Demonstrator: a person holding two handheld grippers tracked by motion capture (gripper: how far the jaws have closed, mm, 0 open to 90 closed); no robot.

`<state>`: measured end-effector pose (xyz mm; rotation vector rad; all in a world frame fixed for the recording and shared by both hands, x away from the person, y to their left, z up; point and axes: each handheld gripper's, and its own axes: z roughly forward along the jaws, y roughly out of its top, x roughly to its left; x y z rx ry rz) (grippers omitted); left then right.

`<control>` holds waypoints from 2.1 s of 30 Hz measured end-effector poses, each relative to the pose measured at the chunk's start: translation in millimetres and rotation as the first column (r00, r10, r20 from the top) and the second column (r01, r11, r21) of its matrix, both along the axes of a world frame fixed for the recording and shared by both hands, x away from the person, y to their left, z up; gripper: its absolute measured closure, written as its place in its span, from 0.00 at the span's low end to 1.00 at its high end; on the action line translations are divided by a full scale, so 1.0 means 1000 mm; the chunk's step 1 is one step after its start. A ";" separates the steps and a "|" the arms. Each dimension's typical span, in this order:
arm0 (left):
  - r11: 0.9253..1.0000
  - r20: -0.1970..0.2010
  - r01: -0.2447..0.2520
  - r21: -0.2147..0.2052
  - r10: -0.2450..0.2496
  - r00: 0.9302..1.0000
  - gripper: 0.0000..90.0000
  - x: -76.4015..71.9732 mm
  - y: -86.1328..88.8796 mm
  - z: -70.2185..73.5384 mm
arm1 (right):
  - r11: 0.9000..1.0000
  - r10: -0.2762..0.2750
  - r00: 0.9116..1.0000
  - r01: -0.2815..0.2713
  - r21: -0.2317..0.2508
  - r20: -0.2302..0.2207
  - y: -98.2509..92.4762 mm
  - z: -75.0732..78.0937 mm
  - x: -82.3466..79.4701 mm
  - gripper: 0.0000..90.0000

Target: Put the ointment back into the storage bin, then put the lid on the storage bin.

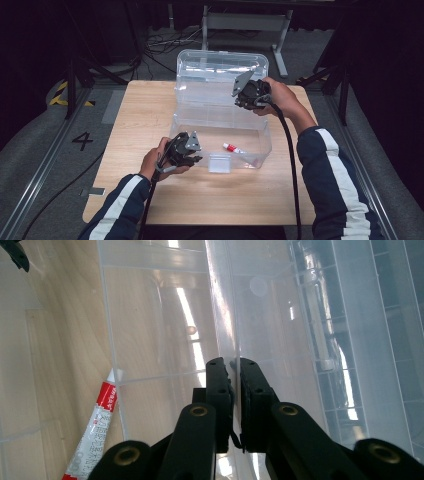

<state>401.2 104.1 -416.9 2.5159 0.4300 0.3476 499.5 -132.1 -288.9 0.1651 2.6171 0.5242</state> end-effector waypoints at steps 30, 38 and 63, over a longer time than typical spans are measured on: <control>1.000 -0.001 -0.013 0.000 0.013 1.000 0.72 0.000 -0.001 -0.001 | 0.998 0.038 0.999 -0.038 0.042 0.008 -0.007 -0.003 -0.022 0.96; 1.000 0.005 -0.017 0.003 0.017 1.000 0.71 -0.001 -0.002 -0.001 | 0.998 0.053 0.999 -0.053 0.035 0.010 -0.008 -0.007 -0.038 0.95; 1.000 0.020 -0.011 0.004 0.011 1.000 0.70 -0.002 -0.002 -0.002 | 0.974 0.031 0.999 -0.033 0.224 0.010 -0.025 -0.025 -0.056 0.93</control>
